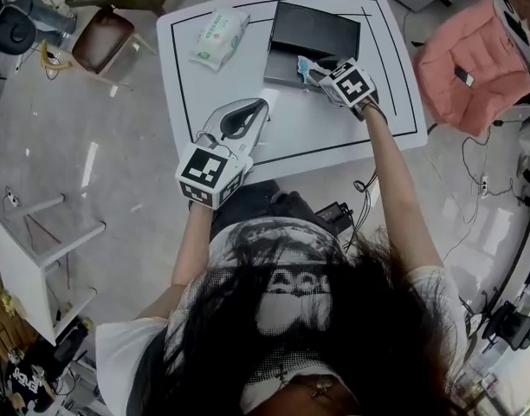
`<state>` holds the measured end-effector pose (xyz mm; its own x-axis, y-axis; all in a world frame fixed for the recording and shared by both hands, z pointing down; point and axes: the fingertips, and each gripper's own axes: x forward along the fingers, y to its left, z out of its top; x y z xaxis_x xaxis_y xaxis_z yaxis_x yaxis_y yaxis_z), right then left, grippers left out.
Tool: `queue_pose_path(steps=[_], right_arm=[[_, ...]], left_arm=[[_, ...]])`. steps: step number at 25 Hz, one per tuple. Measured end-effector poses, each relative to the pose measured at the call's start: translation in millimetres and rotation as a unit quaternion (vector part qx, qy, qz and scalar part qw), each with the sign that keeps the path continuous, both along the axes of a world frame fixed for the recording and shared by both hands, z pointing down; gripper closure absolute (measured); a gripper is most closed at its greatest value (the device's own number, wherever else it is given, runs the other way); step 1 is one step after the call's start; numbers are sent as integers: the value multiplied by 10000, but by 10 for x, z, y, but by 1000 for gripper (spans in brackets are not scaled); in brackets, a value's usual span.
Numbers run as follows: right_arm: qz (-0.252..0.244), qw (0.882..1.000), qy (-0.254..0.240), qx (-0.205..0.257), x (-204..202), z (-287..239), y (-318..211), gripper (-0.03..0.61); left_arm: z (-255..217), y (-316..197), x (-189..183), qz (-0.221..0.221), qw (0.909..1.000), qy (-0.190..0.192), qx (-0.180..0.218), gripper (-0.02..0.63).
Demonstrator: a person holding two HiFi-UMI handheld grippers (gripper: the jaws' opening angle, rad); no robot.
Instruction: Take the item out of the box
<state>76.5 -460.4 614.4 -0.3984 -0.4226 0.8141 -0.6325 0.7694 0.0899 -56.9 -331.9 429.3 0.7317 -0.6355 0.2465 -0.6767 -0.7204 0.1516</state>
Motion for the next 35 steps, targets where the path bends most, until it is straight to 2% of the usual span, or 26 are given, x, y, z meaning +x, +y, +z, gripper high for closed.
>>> queue_pose_path(steps=[4,8,11,15,25,35], right_arm=[[-217,9984,437,-282,-6,202,-28,454],[-181,9966,698,-404,37,364,-29,456],[-164,9955,840,-412,50,379,-20,493],[-59,9964,676,-507,1,406,28,550],[-221,9980,586,-34,7,84,68,566],[-209,9970,-2,742,-60,-555,331,566]], left_arm=[[41,-14,-65,-22,10000,-8,-33,614],[54,-23,-157,-136,9999,-20,-24,614],[51,-23,-239,-220,9997,-28,-30,614],[57,-13,-318,-296,9995,-51,-34,614],[47,41,-311,-315,9995,-51,18,614],[-11,210,-185,-254,9996,-95,63,614]])
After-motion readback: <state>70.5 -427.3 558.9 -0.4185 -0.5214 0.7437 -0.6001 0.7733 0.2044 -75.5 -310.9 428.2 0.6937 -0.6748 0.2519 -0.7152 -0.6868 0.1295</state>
